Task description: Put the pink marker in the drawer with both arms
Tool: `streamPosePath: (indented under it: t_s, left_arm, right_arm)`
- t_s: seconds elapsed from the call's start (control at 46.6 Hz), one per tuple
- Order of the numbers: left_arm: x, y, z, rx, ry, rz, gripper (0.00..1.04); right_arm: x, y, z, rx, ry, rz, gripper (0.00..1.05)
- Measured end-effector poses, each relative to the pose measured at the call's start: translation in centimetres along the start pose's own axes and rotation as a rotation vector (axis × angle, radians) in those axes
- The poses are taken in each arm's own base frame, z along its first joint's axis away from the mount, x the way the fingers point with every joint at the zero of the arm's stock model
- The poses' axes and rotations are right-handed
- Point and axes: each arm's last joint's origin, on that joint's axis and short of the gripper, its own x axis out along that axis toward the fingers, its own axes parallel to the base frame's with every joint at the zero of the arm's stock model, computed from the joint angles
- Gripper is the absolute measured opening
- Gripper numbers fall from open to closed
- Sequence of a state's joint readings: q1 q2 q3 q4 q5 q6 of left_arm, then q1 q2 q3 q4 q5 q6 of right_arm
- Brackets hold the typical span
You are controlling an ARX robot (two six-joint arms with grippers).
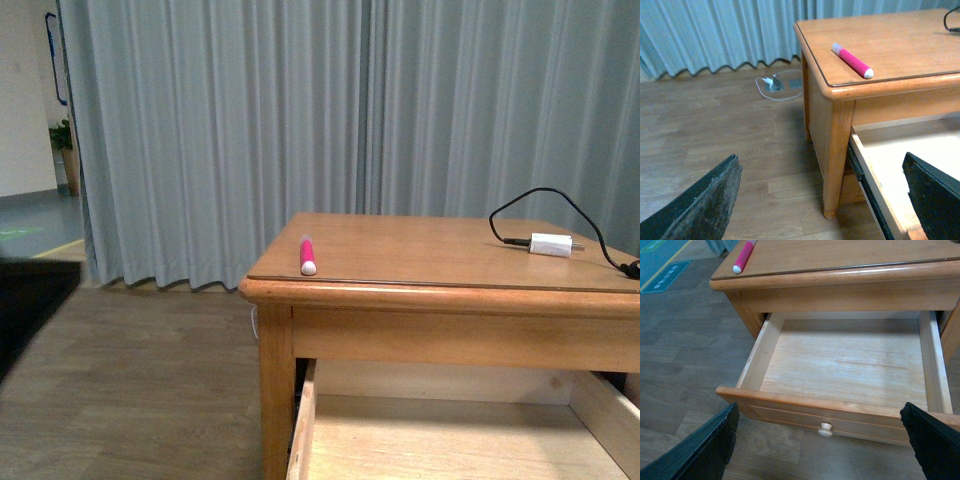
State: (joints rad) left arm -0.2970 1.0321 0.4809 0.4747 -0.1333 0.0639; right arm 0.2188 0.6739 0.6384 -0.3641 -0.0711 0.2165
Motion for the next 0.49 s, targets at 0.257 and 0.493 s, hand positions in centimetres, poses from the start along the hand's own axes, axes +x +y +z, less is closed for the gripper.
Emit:
streamPosePath:
  t_s: [0.257,0.493]
  left_arm:
    - [13.1,-4.0,1.3,0.047,0.133,-0.051,0.99]
    - [20.1,-6.1,3.1,0.011,0.162,-0.035,0.99]
  right_arm:
    - [0.0,0.0,0.0,0.000,0.000,0.000,0.96]
    - [0.0,0.0,0.0,0.000,0.000,-0.001,0.96]
